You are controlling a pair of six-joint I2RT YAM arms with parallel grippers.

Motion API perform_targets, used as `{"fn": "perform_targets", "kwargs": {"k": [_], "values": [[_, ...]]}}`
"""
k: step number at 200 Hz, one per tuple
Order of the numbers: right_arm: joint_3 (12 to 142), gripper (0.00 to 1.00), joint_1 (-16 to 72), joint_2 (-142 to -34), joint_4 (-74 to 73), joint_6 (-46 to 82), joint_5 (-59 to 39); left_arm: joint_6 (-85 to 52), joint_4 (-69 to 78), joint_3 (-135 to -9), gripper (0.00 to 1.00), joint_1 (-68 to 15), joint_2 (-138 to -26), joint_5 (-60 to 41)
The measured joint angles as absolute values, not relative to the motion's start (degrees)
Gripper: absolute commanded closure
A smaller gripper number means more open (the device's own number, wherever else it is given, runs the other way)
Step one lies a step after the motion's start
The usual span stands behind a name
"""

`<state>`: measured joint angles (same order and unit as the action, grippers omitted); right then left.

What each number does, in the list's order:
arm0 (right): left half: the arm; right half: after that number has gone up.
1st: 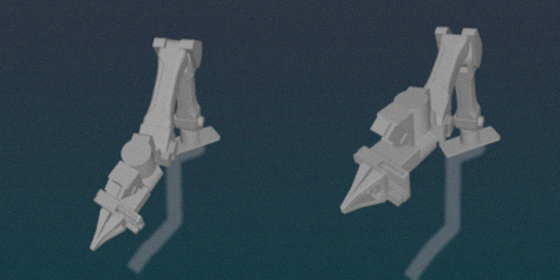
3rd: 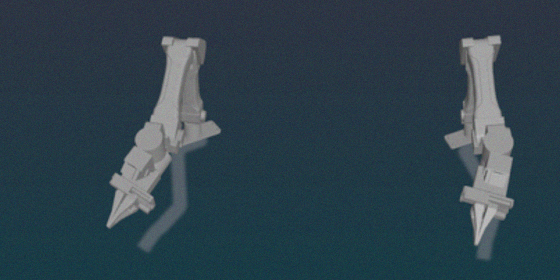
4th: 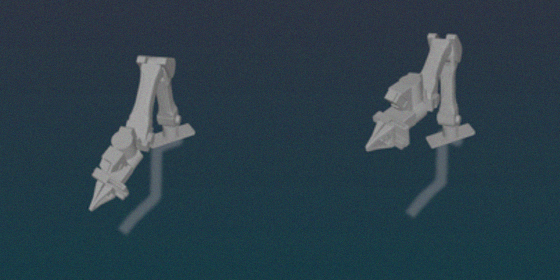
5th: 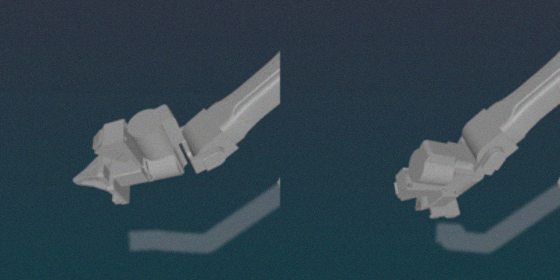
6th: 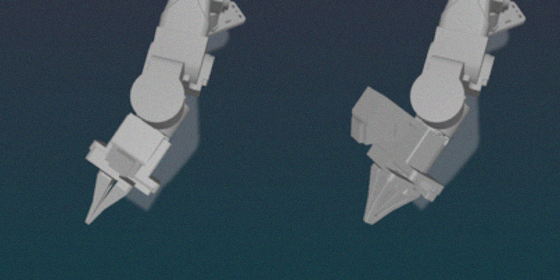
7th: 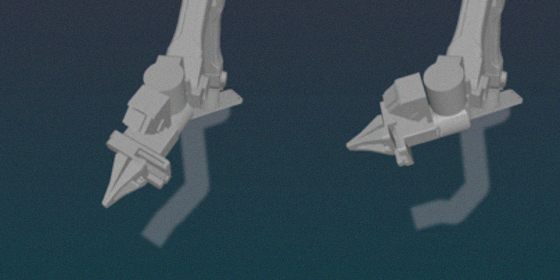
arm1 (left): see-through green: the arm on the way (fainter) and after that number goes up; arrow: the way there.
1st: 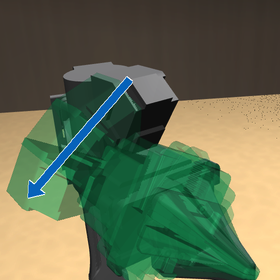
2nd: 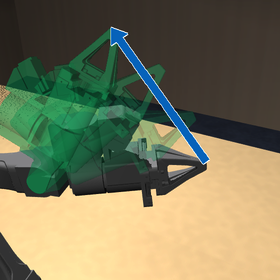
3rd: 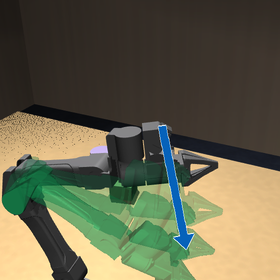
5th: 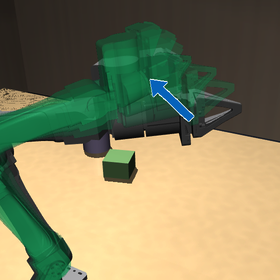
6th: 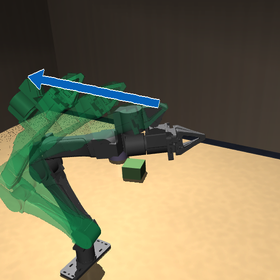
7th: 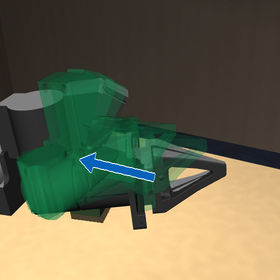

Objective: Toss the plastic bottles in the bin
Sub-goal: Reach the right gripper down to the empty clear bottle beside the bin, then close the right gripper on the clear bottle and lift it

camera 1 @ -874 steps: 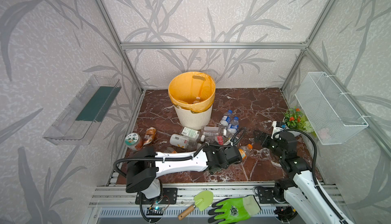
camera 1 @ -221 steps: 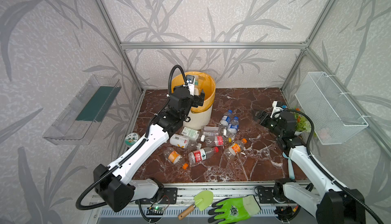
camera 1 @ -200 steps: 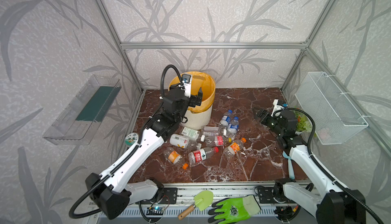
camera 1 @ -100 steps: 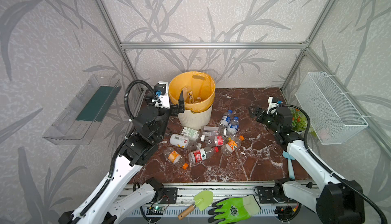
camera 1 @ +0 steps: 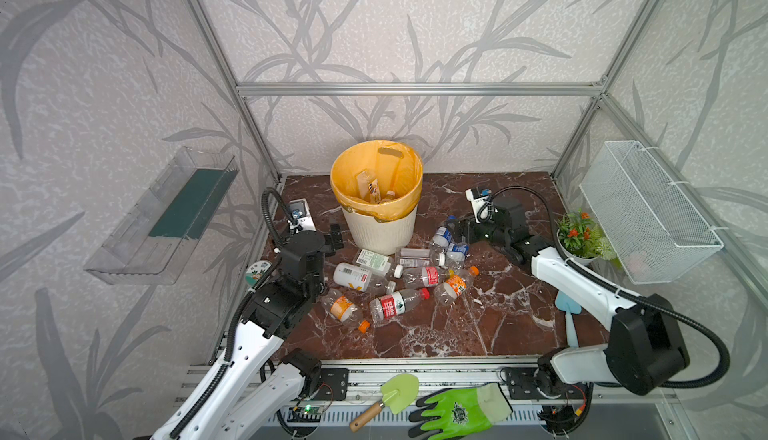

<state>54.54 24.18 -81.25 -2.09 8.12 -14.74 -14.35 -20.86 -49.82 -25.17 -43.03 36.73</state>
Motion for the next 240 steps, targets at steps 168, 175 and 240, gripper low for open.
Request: {"fn": "perform_targets", "kwargs": {"k": [168,175,240], "values": [[71.9,0.29,37.1,-104.1,19.6,-25.6,-15.5,-28.1,-26.0,-43.0,0.01,-6.2,-43.5,20.5],[72.3,0.29,37.3,-104.7,20.1,-26.1,-15.5,-28.1,-26.0,-43.0,0.01,-6.2,-43.5,20.4],[74.8,0.36,37.8,-108.2,21.6,-28.0,-14.5,-28.1,-26.2,-43.0,0.01,-5.8,-43.5,19.3]]}}
